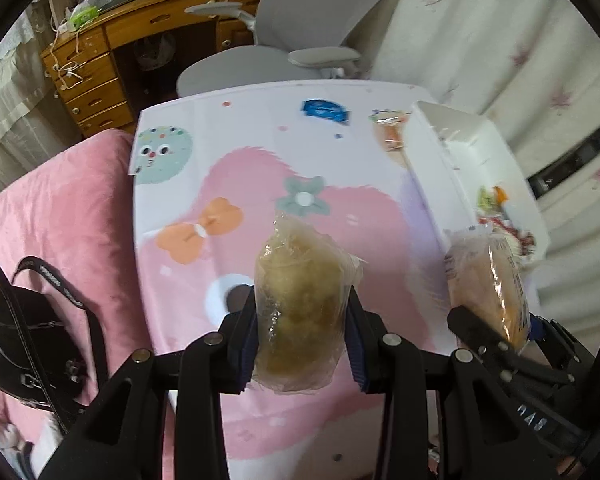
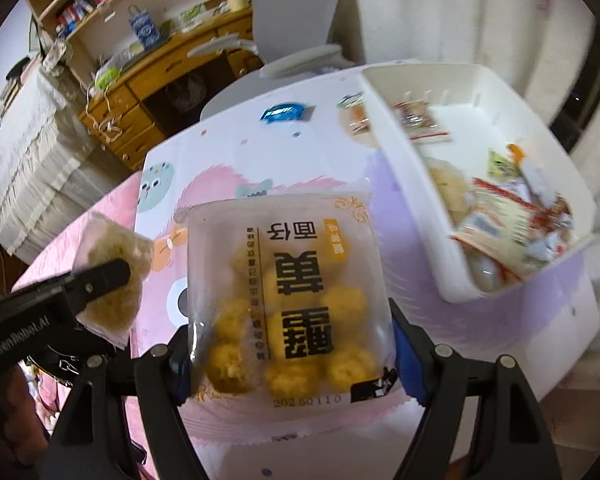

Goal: Organize snacks
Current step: 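Carry the puffed-snack bag with the left gripper while the right carries the yellow-labelled bag over the tray, then open the left gripper over the tray while the right gripper releases the yellow-labelled bag inside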

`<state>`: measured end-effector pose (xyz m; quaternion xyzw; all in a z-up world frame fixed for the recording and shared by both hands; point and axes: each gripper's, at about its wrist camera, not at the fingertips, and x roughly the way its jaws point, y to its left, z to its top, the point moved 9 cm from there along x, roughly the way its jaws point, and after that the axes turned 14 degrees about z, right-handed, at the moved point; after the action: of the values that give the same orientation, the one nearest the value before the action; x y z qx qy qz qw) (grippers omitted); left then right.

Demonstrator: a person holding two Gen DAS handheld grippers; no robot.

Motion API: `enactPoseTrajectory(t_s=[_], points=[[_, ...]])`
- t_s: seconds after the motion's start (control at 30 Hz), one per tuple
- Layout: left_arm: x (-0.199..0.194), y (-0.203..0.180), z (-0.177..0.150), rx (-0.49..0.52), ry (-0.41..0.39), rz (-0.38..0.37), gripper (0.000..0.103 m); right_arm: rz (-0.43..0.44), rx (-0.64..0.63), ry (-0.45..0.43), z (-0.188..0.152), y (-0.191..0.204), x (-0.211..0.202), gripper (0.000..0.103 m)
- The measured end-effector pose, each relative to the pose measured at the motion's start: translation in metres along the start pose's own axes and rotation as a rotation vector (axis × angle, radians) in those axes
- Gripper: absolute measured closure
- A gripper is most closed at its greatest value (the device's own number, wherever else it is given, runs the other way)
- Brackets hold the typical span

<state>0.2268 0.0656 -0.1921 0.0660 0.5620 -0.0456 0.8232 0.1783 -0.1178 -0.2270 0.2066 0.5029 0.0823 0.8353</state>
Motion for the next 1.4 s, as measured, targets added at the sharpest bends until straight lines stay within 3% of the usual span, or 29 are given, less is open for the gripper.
enactPoseTrajectory(t_s=[0.3,0.5,1.0,1.4], points=[[-0.039,-0.055,-0.010,0.031,-0.099,-0.106,0.067,-0.008,0.086,-0.071,-0.004,-0.043,-0.048,0.025],[-0.045,-0.090,-0.005,0.002,-0.119,-0.143,0.067,0.027,0.061,-0.087,0.000,-0.065,-0.065,0.025],[-0.035,-0.190,0.030,-0.158,-0.128,-0.109,0.067,0.121,-0.115,-0.001,0.056,-0.147,-0.084,0.024],[-0.013,-0.268,0.063,-0.246,-0.143,-0.110,0.067,0.142,-0.249,0.051,0.101,-0.213,-0.086,0.023]])
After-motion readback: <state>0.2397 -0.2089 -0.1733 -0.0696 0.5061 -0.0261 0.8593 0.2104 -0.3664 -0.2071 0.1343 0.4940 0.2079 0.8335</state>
